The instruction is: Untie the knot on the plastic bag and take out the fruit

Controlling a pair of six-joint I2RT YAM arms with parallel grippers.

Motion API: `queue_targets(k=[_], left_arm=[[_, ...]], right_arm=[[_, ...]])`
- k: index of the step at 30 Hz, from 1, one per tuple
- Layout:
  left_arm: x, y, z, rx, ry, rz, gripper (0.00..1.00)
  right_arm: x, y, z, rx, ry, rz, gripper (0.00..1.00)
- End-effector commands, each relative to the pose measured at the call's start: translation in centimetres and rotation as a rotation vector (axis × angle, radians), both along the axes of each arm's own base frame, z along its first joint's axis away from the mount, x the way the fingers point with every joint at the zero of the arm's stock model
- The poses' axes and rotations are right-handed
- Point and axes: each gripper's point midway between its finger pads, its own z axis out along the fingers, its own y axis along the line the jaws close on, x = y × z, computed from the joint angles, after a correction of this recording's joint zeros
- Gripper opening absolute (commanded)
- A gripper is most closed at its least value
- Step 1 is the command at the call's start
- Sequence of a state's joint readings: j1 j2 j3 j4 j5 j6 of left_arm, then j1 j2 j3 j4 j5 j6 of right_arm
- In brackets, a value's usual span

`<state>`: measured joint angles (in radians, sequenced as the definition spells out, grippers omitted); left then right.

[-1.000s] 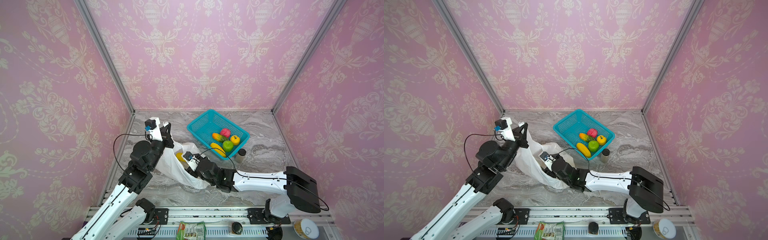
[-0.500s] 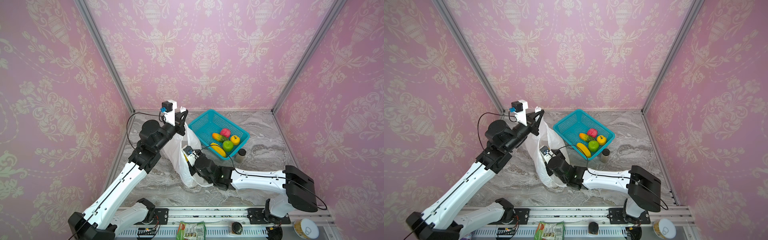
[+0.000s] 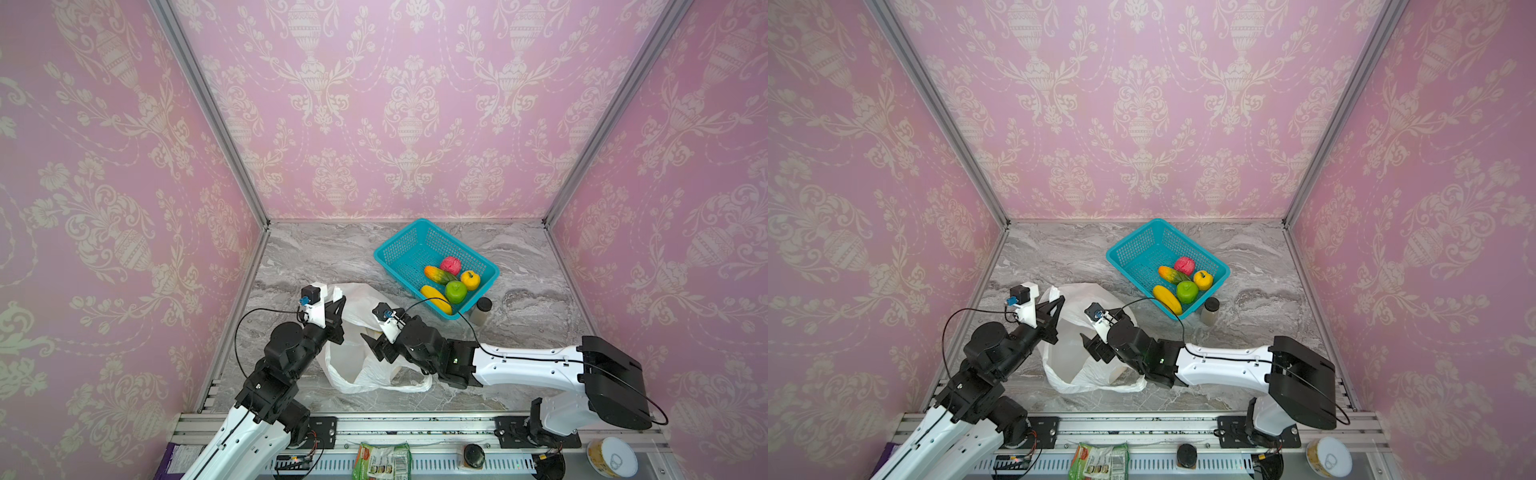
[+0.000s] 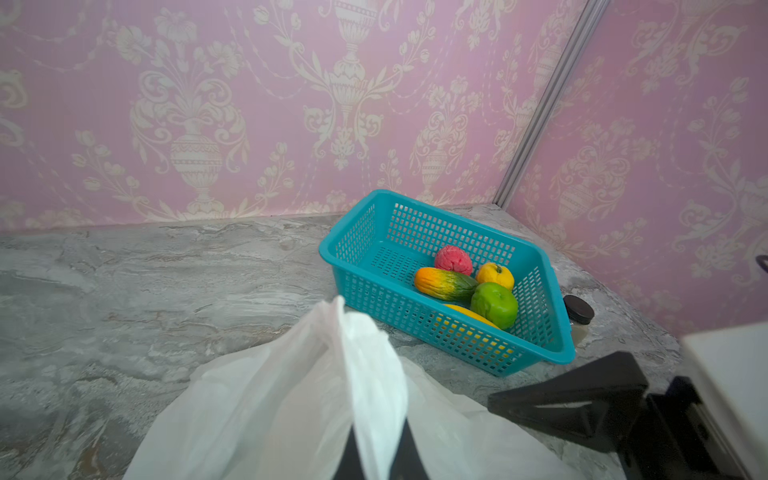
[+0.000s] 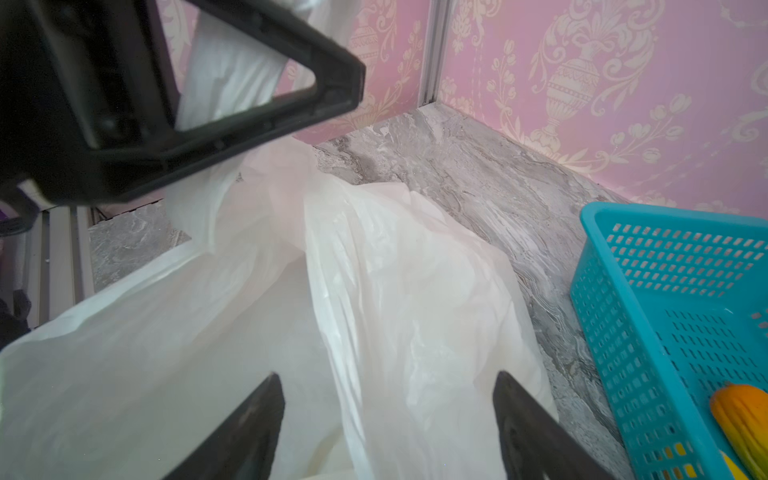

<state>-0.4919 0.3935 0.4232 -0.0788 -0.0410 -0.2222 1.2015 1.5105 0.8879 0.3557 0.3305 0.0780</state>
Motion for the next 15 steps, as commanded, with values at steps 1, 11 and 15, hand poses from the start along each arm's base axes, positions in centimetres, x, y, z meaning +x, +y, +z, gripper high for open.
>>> queue_targets(k=[1,11,15], left_arm=[[0.0,2.4,-3.2,0.065,0.059,0.118,0.00],[-1.1,5.4,-5.7,0.049,0.046,0.247,0.00],[-1.3,6.1,-6.9,0.064,0.057,0.278,0.00]], right_arm=[[-0.8,1.9,0.3,0.008,-0.009,0.055,0.75],[0.1,4.6,-5.2,-0.135,0.030,0.018,0.71],[1.7,3.7,-6.9,-0.210,-0.008,-0.071,0.69]])
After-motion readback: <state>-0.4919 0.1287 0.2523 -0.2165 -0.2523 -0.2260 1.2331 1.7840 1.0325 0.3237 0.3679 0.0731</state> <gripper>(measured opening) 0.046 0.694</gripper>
